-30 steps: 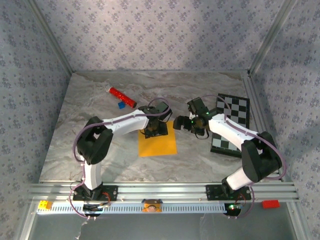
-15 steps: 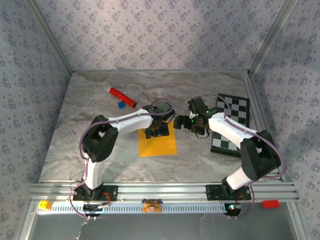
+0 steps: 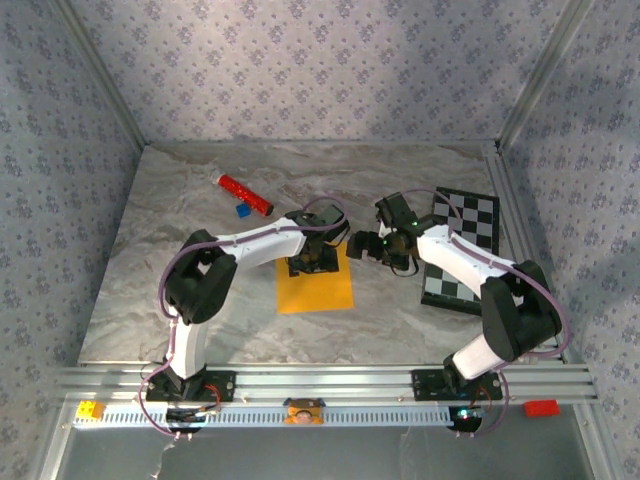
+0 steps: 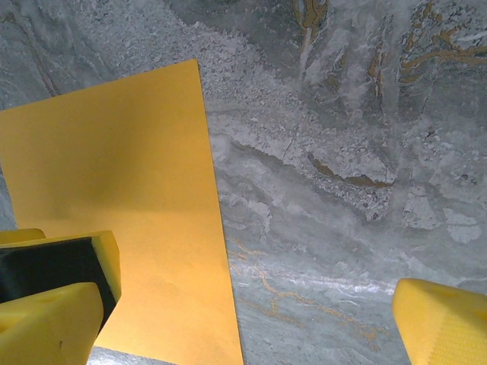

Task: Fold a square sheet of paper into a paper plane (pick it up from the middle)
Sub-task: First fold the square sheet of paper in half at the center of the table.

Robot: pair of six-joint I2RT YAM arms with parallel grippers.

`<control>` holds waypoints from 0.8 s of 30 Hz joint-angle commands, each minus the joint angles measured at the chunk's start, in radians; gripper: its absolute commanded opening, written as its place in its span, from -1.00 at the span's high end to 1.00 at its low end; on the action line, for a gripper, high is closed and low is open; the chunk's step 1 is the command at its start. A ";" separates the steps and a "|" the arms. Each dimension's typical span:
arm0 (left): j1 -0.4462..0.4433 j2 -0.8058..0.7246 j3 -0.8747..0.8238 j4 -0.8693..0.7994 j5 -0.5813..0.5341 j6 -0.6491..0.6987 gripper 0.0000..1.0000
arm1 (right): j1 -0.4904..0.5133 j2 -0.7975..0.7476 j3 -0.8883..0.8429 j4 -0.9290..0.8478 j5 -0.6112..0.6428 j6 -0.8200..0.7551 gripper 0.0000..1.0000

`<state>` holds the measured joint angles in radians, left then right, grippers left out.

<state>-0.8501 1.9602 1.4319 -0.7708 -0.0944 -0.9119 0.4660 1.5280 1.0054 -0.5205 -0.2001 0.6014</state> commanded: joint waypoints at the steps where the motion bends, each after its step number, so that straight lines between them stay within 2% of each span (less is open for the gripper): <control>1: 0.002 0.022 -0.010 -0.017 -0.004 0.035 -0.52 | -0.006 0.001 0.012 -0.024 -0.018 -0.011 -0.99; 24: 0.021 -0.007 -0.074 0.081 0.023 0.082 -0.64 | -0.007 -0.019 -0.021 -0.007 -0.031 0.002 -0.99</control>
<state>-0.8314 1.9659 1.3621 -0.6987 -0.0811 -0.8463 0.4660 1.5280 0.9909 -0.5190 -0.2253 0.6018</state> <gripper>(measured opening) 0.818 0.995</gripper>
